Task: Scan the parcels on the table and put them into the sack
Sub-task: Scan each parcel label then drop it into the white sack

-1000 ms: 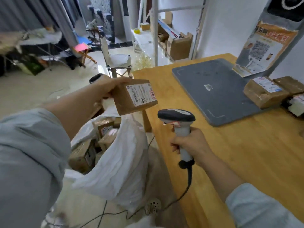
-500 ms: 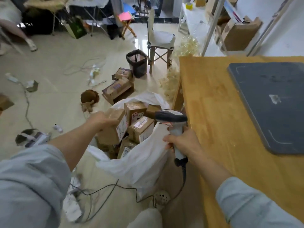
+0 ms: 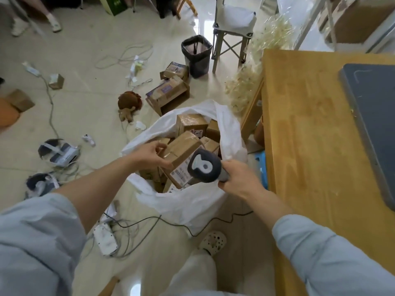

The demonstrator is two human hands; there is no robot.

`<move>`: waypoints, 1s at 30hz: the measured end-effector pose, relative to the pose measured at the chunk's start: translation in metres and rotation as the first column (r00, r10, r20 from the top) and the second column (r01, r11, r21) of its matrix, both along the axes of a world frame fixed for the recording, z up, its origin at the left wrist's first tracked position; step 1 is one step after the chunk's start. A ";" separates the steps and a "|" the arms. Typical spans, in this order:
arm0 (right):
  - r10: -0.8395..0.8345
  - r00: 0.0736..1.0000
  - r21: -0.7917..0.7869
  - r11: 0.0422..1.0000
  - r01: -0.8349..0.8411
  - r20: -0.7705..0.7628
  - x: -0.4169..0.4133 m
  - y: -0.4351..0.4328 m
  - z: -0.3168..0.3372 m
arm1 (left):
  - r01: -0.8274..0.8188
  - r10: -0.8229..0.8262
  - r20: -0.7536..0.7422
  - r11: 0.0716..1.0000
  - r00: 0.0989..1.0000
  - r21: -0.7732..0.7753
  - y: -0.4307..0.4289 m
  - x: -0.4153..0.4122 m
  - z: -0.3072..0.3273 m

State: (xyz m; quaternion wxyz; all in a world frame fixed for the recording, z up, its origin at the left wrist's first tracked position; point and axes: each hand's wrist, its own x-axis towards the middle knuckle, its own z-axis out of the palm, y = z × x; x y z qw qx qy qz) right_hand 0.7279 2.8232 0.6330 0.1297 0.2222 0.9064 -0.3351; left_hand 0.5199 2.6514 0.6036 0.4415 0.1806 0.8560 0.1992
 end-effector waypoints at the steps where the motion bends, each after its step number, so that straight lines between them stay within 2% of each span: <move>1: -0.047 0.998 -0.004 0.999 0.047 -0.043 0.003 0.000 0.001 | 0.019 -0.019 0.000 1.000 1.000 0.012 0.003 0.001 -0.001; 5: -0.271 0.943 -0.096 0.962 0.256 -0.193 0.014 0.003 0.013 | 0.143 -0.140 -0.055 0.988 0.989 0.050 0.038 0.020 -0.002; 9: -0.441 0.870 -0.206 0.893 0.400 -0.222 0.027 0.007 0.018 | 0.383 -0.382 0.016 0.922 0.924 -0.058 0.065 0.059 -0.022; 10: -0.447 0.869 -0.196 0.890 0.411 -0.213 0.029 0.007 0.017 | 0.371 -0.372 0.013 0.924 0.928 -0.089 0.063 0.065 -0.026; 11: -0.451 0.869 -0.177 0.890 0.420 -0.204 0.031 0.008 0.015 | 0.288 -0.291 -0.013 0.953 0.957 -0.099 0.055 0.062 -0.034; 13: -0.480 0.859 -0.125 0.877 0.464 -0.180 0.031 0.009 0.012 | -0.028 0.008 -0.166 0.992 0.986 -0.122 0.035 0.047 -0.043; 15: -0.505 0.849 -0.025 0.861 0.507 -0.159 0.029 0.012 0.008 | -0.326 0.258 -0.309 0.925 0.915 -0.193 0.009 0.029 -0.051; 17: -0.508 0.847 0.062 0.851 0.522 -0.159 0.026 0.015 0.005 | -0.524 0.499 -0.161 0.798 0.852 -0.300 -0.009 0.029 -0.048; 18: -0.520 0.840 0.072 0.842 0.535 -0.159 0.024 0.017 0.003 | -0.603 0.626 -0.036 0.732 0.779 -0.318 -0.012 0.033 -0.045; 20: -0.550 0.823 0.068 0.824 0.563 -0.144 0.021 0.020 -0.001 | -0.762 0.822 0.194 0.569 0.535 -0.309 -0.013 0.043 -0.047; 21: -0.561 0.817 0.074 0.816 0.573 -0.132 0.021 0.021 -0.003 | -0.824 0.868 0.261 0.487 0.421 -0.290 -0.015 0.048 -0.051; 24: -0.570 0.815 0.103 0.809 0.579 -0.104 0.024 0.024 -0.007 | -0.916 0.912 0.332 0.325 0.239 -0.236 -0.011 0.051 -0.047; 26: -0.576 0.810 0.097 0.805 0.586 -0.113 0.026 0.026 -0.004 | -0.938 0.896 0.364 0.320 0.254 -0.133 0.007 0.039 -0.025; 28: -0.588 0.795 0.070 0.796 0.602 -0.147 0.029 0.029 0.002 | -0.899 0.836 0.344 0.434 0.427 0.061 0.032 0.027 0.007; 30: -0.612 0.766 0.027 0.778 0.628 -0.197 0.031 0.032 0.010 | -0.762 0.715 0.265 0.612 0.647 0.211 0.053 0.030 0.044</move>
